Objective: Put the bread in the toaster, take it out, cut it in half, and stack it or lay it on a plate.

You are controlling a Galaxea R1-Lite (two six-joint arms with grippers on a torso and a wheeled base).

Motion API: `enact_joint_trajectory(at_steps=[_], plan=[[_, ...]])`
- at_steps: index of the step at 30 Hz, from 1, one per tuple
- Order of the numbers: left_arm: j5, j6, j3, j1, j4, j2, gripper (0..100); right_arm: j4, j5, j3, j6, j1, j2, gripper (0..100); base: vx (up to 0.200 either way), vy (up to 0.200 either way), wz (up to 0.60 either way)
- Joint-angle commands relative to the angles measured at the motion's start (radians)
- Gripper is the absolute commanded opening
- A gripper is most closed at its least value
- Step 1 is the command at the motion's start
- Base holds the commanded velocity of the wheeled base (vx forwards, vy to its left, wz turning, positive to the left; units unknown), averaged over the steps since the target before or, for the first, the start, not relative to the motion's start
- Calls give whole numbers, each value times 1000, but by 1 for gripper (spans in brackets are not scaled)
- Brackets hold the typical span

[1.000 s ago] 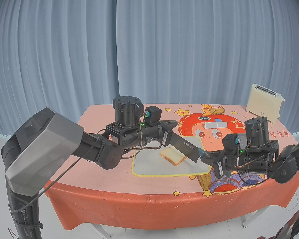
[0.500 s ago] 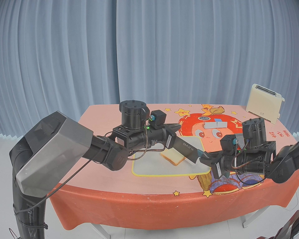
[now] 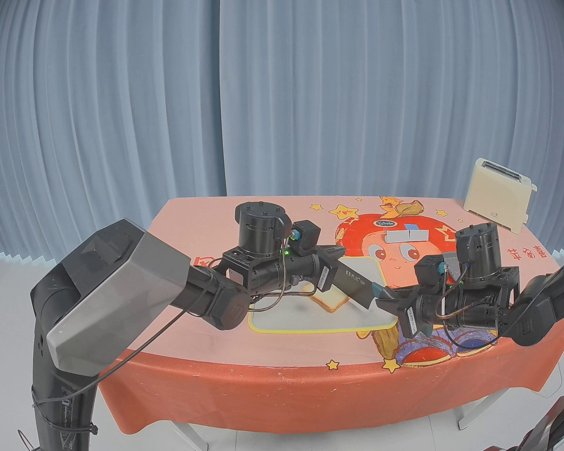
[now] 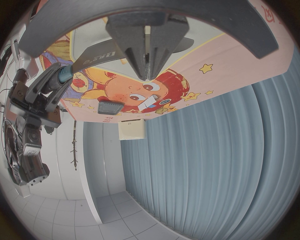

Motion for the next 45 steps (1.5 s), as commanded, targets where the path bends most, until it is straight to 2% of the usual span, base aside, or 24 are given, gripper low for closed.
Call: enact_joint_trajectory(at_steps=[1, 45], plan=[[0, 1, 1, 0, -2, 10, 0, 0, 1, 0, 0, 0, 2, 0, 0, 0, 0], [3, -1, 11, -2, -28, 80, 0, 0, -1, 6, 0, 0, 15, 0, 0, 0, 0]])
